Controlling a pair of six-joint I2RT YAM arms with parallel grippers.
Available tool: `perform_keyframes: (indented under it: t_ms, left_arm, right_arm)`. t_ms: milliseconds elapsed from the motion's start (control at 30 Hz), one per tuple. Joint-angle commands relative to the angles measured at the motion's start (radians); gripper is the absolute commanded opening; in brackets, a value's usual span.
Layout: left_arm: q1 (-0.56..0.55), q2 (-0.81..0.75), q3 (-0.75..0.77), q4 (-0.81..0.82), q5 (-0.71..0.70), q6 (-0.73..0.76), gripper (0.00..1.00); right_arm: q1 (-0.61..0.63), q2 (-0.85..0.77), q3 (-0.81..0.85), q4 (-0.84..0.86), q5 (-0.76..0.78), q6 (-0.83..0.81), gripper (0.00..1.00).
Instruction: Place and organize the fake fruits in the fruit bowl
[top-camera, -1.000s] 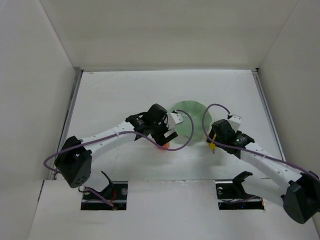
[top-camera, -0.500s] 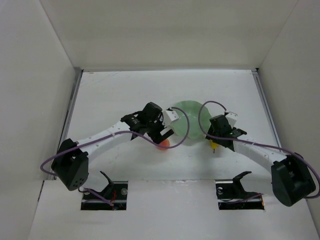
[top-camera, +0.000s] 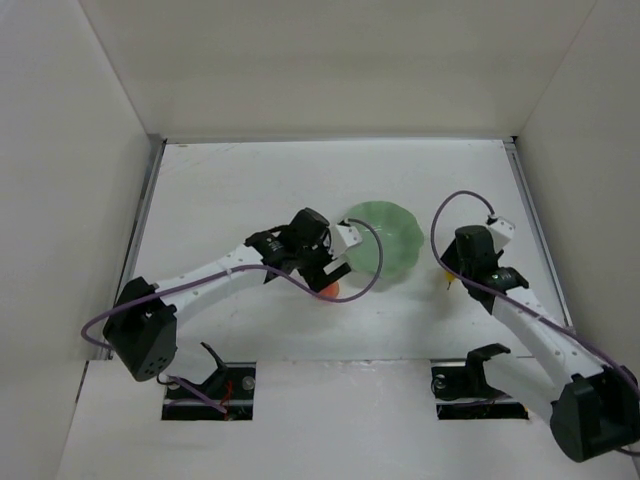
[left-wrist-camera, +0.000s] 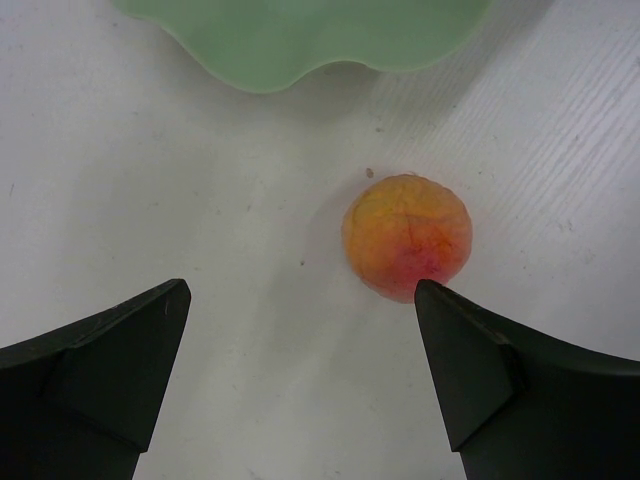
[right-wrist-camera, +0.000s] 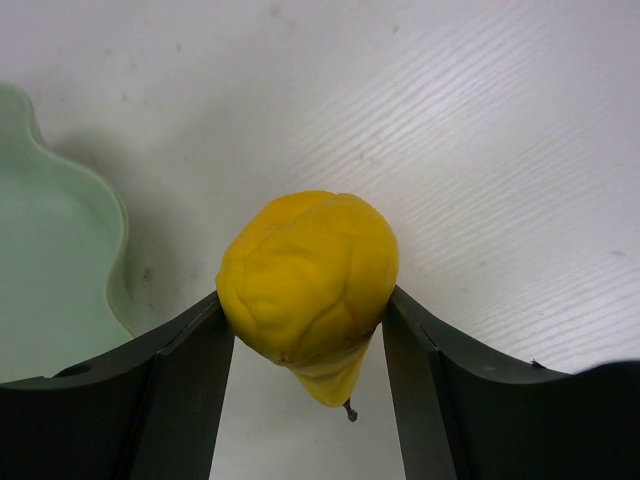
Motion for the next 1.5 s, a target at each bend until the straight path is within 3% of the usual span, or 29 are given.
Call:
perform_keyframes:
  t_ms: [0, 100, 233, 433, 500, 533, 800, 967, 1100, 1333, 1467]
  left_arm:
    - [-0.054, -0.035, 0.007, 0.008, -0.017, 0.017, 1.00]
    - [-0.076, -0.018, 0.016, 0.009, -0.009, 0.017, 1.00]
    - [-0.080, 0.024, 0.014, 0.032, 0.009, 0.018, 1.00]
    - [-0.077, 0.069, 0.027, 0.031, 0.072, 0.011, 1.00]
    - [-0.082, 0.077, 0.025, 0.029, 0.090, 0.009, 1.00]
    - [-0.085, 0.084, 0.024, 0.028, 0.097, 0.008, 1.00]
    - [-0.119, 0.155, 0.007, 0.032, 0.112, -0.002, 1.00]
    - [-0.085, 0.196, -0.015, 0.081, 0.120, -0.002, 1.00]
    - [-0.063, 0.230, -0.021, 0.103, 0.146, -0.002, 0.87]
    - [-0.051, 0.184, -0.035, 0.088, 0.156, 0.009, 0.37]
    - [0.004, 0.079, 0.023, 0.022, 0.075, 0.038, 0.19]
  right_arm:
    - [-0.015, -0.074, 0.083, -0.024, 0.078, -0.053, 0.23]
    - [0.086, -0.087, 0.140, 0.028, 0.077, -0.057, 0.25]
    - [0.278, 0.066, 0.213, 0.163, -0.007, -0.067, 0.34]
    - [0.326, 0.333, 0.306, 0.292, -0.106, -0.074, 0.58]
    - [0.314, 0.392, 0.332, 0.303, -0.138, -0.076, 0.80]
    - [0.306, 0.403, 0.344, 0.303, -0.155, -0.079, 1.00]
    - [0.298, 0.247, 0.349, 0.305, -0.149, -0.085, 1.00]
    - [0.298, 0.118, 0.310, 0.280, -0.107, -0.090, 1.00]
    - [0.297, 0.045, 0.271, 0.257, -0.078, -0.087, 1.00]
    - [0.287, -0.034, 0.246, 0.222, -0.060, -0.084, 1.00]
    - [0.280, -0.076, 0.252, 0.219, -0.055, -0.082, 1.00]
